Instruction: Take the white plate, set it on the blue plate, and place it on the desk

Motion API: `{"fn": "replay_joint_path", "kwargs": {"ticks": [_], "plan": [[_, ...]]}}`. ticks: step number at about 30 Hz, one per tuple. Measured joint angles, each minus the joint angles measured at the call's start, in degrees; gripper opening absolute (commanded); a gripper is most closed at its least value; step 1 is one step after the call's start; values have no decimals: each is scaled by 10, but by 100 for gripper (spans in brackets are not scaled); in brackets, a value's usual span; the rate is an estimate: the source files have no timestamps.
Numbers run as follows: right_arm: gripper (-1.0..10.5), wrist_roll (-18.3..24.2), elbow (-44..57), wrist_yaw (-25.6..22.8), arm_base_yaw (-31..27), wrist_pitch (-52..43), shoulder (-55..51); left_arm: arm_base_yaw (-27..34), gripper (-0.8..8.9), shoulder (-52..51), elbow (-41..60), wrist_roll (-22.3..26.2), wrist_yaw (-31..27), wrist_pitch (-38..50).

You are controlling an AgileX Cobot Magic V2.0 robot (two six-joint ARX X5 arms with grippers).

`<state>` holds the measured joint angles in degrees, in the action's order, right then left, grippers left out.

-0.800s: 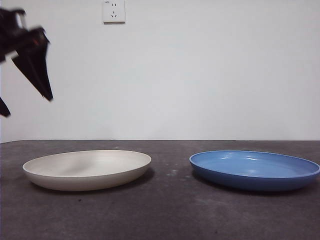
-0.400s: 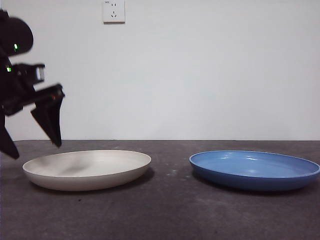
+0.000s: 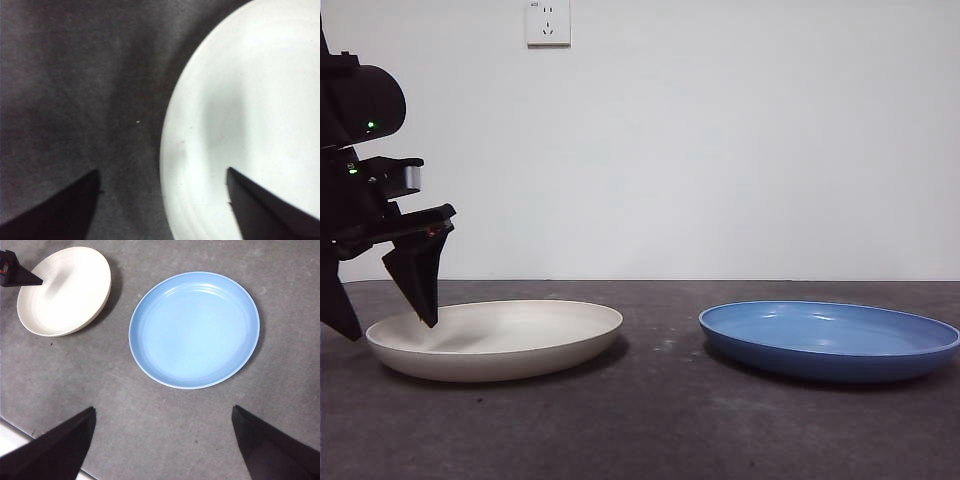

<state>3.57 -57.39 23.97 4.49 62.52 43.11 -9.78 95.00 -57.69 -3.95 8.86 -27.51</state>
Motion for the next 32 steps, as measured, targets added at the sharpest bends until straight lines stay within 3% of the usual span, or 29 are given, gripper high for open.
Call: {"fn": "replay_joint_path", "kwargs": {"ticks": [6, 15, 27, 32], "plan": [[434, 0, 0, 0, 0, 0, 0, -2, 141, 0, 0, 0, 0, -9], [434, 0, 0, 0, 0, 0, 0, -2, 12, 0, 0, -5, -1, -17], [435, 0, 0, 0, 0, 0, 0, -2, 9, -1, 0, -32, 1, -11], [435, 0, 0, 0, 0, 0, 0, -2, 10, -32, -3, -49, 32, -16]]}}
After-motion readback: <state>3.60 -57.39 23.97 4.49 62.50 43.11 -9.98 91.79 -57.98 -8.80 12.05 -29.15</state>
